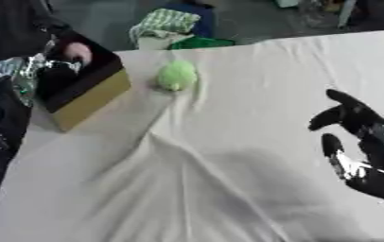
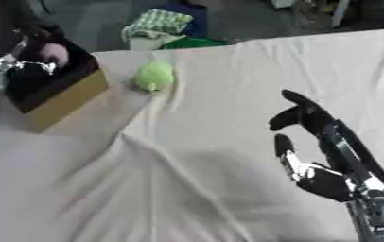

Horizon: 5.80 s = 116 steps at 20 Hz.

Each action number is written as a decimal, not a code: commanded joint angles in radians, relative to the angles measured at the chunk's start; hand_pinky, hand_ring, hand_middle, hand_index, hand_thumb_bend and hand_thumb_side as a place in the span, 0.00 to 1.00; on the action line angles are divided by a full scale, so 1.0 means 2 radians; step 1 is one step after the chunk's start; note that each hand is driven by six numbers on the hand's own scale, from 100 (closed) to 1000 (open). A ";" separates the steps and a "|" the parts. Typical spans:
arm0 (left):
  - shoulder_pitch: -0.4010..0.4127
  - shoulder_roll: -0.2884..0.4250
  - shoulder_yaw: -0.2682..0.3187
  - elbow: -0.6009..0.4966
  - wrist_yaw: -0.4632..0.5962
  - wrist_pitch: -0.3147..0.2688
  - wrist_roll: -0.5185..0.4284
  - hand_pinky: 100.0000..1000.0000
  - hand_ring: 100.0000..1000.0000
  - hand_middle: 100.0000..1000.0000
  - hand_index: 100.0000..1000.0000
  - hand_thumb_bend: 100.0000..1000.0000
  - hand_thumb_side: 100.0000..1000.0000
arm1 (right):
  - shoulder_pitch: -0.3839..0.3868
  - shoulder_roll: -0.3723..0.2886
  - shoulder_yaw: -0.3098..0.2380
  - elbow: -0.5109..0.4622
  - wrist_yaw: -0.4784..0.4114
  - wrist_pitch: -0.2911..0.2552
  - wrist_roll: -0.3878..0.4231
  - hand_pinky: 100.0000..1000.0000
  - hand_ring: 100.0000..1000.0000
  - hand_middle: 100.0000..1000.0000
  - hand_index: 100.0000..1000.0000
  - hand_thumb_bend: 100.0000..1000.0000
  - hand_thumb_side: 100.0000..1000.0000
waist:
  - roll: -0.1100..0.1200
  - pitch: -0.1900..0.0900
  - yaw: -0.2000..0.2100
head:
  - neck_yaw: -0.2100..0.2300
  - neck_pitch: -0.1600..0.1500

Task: Pick up objects on the table and place them in the box.

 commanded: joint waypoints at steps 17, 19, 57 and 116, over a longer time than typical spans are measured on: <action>-0.118 -0.088 0.011 -0.119 0.012 -0.036 -0.094 0.89 0.82 0.82 0.93 0.27 0.57 | -0.006 0.001 0.002 -0.005 -0.002 -0.001 0.004 0.80 0.62 0.59 1.00 0.00 0.41 | -0.006 -0.010 -0.004 | 0.004 -0.008; -0.119 -0.090 0.012 -0.120 0.006 -0.037 -0.094 0.89 0.82 0.82 0.93 0.27 0.57 | -0.006 0.001 0.002 -0.005 -0.002 -0.001 0.004 0.80 0.62 0.59 1.00 0.00 0.41 | -0.006 -0.010 -0.004 | 0.004 -0.008; -0.091 -0.179 0.049 -0.008 -0.245 -0.005 -0.175 0.75 0.67 0.67 0.85 0.26 0.24 | -0.011 0.006 0.004 -0.005 -0.005 -0.001 0.012 0.80 0.62 0.59 1.00 0.00 0.41 | -0.001 0.004 -0.022 | 0.011 -0.016; -0.042 -0.013 0.044 -0.144 0.027 -0.085 -0.058 0.84 0.75 0.80 0.89 0.00 0.48 | -0.008 0.000 -0.003 -0.004 0.000 -0.003 0.008 0.80 0.63 0.59 1.00 0.00 0.41 | -0.001 0.002 -0.002 | 0.000 -0.019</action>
